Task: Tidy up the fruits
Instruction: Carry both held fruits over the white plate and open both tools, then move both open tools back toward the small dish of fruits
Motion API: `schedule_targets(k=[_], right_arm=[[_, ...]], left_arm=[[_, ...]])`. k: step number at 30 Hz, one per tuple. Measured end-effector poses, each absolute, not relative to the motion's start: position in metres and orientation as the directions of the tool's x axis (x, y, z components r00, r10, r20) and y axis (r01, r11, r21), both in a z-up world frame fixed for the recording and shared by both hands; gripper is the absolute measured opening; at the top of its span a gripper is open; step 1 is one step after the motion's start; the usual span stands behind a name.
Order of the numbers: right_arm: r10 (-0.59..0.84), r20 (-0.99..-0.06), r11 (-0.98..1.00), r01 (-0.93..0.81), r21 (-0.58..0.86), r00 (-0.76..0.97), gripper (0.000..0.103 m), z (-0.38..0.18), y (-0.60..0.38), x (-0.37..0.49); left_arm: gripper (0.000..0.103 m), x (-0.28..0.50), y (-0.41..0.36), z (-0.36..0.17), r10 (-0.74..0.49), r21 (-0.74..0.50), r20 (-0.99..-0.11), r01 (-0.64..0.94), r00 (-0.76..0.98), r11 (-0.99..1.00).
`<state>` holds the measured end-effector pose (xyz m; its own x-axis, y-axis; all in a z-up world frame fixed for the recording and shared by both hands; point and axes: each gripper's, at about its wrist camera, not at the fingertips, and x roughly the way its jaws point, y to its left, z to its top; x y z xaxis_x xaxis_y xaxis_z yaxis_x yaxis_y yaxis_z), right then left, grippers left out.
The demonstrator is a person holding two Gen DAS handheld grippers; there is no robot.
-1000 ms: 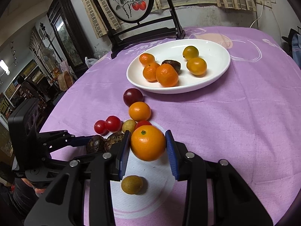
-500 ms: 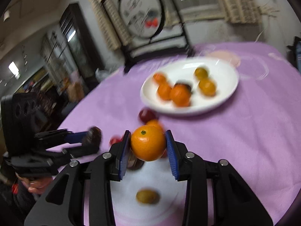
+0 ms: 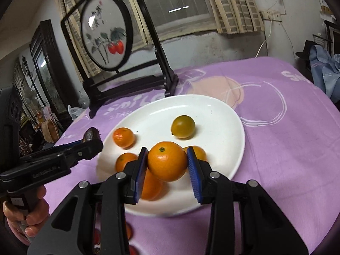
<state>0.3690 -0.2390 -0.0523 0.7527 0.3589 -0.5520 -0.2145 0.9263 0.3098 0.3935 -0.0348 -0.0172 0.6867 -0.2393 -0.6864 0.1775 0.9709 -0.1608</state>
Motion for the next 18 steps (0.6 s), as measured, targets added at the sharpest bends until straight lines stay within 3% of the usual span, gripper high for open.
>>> schedule_targets(k=[7,9,11,14,18], right_arm=[[0.367,-0.577,0.926,-0.229,0.299,0.73,0.038,-0.058,-0.236,0.389],[0.365,-0.587,0.927,-0.224,0.302,0.723,0.051,-0.058,-0.235,0.389],[0.355,-0.567,0.929,-0.21,0.306,0.744,0.063,-0.05,-0.239,0.381],[0.357,-0.542,0.929,-0.232,0.287,0.761,0.063,-0.034,-0.24,0.362],[0.38,-0.548,0.923,-0.265,0.279,0.746,0.064,-0.03,-0.236,0.33]], left_arm=[[0.044,0.419,-0.042,-0.035,-0.208,-0.126,-0.721,0.17,0.661,0.977],[0.046,0.419,-0.042,-0.036,-0.188,-0.111,-0.727,0.158,0.66,0.981],[0.069,0.413,-0.04,-0.03,-0.161,-0.091,-0.717,0.139,0.678,0.986],[0.09,0.397,-0.036,-0.012,-0.141,-0.07,-0.681,0.128,0.718,0.989],[0.098,0.362,-0.019,0.007,-0.098,-0.045,-0.633,0.09,0.768,0.995]])
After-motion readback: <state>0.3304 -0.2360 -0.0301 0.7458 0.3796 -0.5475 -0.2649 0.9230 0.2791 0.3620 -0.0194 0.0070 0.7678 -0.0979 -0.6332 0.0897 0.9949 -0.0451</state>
